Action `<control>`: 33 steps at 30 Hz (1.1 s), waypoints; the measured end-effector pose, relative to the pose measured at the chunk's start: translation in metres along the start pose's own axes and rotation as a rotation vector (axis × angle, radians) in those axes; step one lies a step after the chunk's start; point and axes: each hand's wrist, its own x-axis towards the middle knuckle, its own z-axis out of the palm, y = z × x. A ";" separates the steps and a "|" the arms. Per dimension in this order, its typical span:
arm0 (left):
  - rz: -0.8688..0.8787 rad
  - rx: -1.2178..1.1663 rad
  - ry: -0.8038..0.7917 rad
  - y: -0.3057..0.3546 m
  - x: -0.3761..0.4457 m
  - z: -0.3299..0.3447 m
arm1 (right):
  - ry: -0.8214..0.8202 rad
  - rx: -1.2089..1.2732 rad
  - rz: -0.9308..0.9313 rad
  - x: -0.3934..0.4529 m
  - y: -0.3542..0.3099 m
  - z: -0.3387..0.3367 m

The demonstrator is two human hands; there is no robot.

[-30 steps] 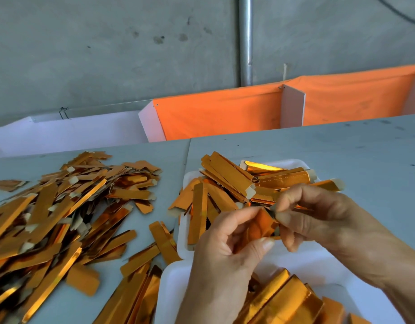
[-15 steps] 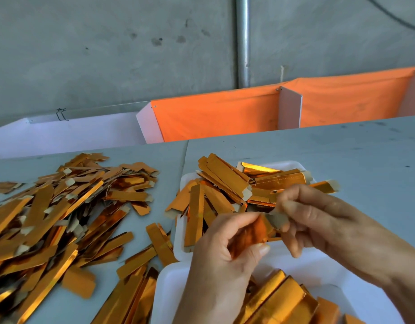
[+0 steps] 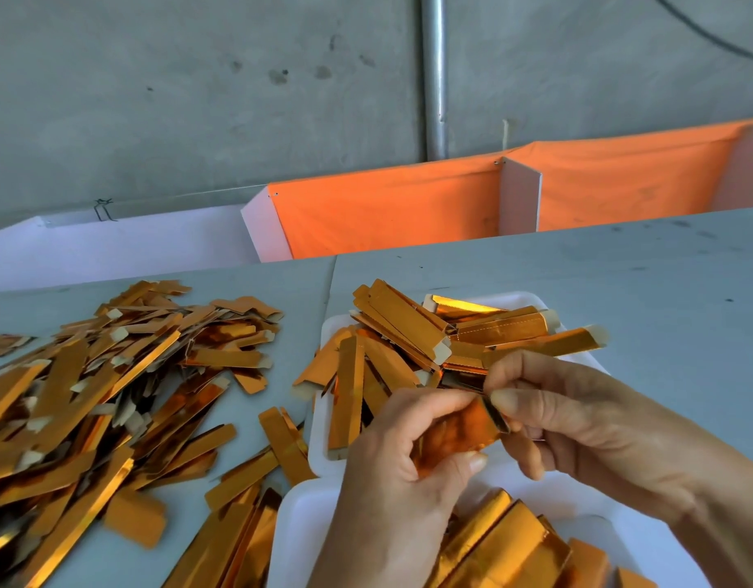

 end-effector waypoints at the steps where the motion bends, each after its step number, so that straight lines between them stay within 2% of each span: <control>1: 0.004 0.012 -0.002 0.001 0.000 0.000 | 0.007 -0.023 0.012 0.000 0.000 0.001; 11: -0.015 0.168 -0.031 0.004 -0.001 0.001 | 0.080 -0.231 0.045 -0.001 -0.006 0.006; 18: -0.042 0.108 -0.054 0.005 -0.001 0.000 | 0.054 -0.211 0.098 -0.005 -0.010 0.001; 23: -0.091 0.051 -0.025 0.005 -0.002 0.000 | 0.092 -0.206 0.094 -0.005 -0.007 0.001; 33: 0.134 0.242 0.052 0.005 -0.001 0.004 | 0.148 -0.265 0.016 0.000 0.000 0.001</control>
